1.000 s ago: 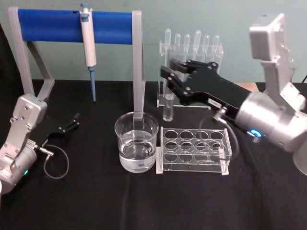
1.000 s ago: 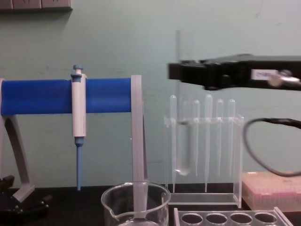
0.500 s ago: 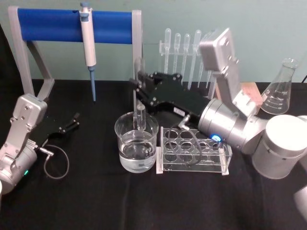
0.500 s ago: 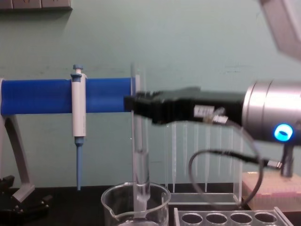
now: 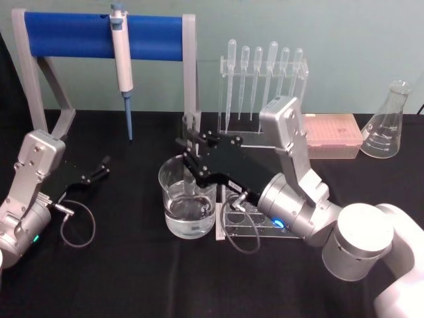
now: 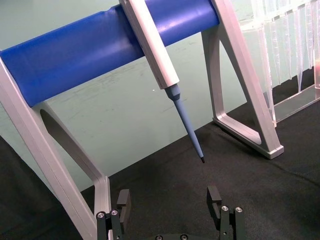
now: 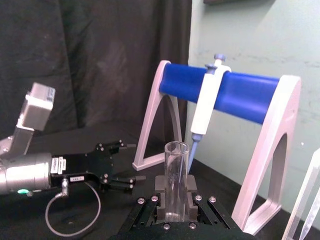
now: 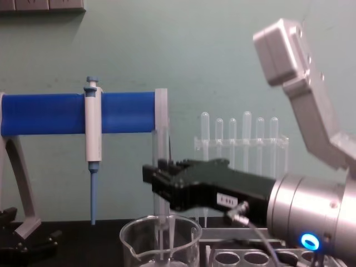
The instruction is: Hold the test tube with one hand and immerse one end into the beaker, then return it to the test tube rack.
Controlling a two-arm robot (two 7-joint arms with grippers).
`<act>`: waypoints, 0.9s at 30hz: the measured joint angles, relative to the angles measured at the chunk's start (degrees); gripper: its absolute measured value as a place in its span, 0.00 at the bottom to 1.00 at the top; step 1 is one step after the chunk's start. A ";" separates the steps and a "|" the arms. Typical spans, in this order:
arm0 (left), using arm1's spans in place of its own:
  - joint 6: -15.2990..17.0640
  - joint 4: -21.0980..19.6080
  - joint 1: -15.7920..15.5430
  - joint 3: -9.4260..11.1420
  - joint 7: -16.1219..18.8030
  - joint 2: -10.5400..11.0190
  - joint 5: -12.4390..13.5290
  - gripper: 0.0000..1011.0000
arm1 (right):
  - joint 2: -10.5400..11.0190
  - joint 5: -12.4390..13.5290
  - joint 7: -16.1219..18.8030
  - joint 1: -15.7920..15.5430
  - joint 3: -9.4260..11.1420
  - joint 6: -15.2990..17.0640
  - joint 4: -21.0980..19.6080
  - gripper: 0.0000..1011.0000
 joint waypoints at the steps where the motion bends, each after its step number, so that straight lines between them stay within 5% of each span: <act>1: 0.00 0.00 0.00 0.00 0.00 0.00 0.00 0.99 | -0.19 -0.12 0.00 -0.11 0.02 -0.26 0.35 0.23; 27: 0.00 0.00 0.00 0.00 0.00 0.00 0.00 0.99 | -1.34 -1.87 -0.09 -1.61 0.49 -0.53 1.78 0.23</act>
